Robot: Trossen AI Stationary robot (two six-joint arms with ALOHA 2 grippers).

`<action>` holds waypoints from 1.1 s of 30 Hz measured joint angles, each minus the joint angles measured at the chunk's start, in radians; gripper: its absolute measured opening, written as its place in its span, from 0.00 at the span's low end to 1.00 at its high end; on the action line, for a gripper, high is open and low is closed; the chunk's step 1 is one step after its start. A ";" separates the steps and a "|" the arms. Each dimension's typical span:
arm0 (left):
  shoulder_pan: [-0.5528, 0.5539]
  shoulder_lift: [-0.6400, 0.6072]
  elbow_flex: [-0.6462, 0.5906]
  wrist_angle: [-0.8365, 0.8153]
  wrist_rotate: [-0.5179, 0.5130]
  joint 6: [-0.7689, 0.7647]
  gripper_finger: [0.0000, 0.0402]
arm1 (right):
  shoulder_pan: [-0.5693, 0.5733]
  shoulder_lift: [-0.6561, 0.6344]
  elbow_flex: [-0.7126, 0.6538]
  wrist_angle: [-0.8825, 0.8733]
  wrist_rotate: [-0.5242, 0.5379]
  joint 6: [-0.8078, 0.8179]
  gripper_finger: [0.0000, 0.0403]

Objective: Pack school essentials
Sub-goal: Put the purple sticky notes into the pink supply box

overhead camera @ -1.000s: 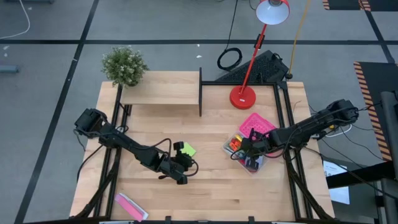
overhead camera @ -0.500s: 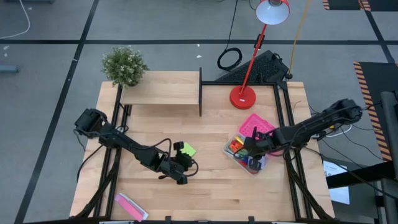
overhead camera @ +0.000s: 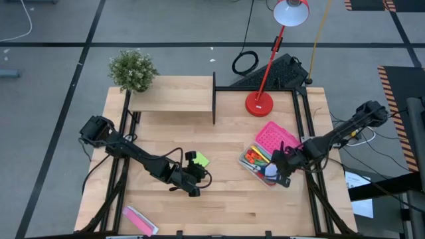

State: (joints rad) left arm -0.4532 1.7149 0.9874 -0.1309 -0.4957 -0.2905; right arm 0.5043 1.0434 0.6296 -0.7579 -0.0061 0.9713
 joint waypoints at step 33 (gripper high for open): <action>-0.014 0.000 0.000 0.001 0.001 -0.004 0.12 | 0.067 0.031 0.000 0.155 0.123 0.136 0.00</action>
State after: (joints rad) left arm -0.4671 1.7149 0.9878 -0.1297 -0.4946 -0.2943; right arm 0.5713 1.0741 0.6300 -0.6033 0.1172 1.1078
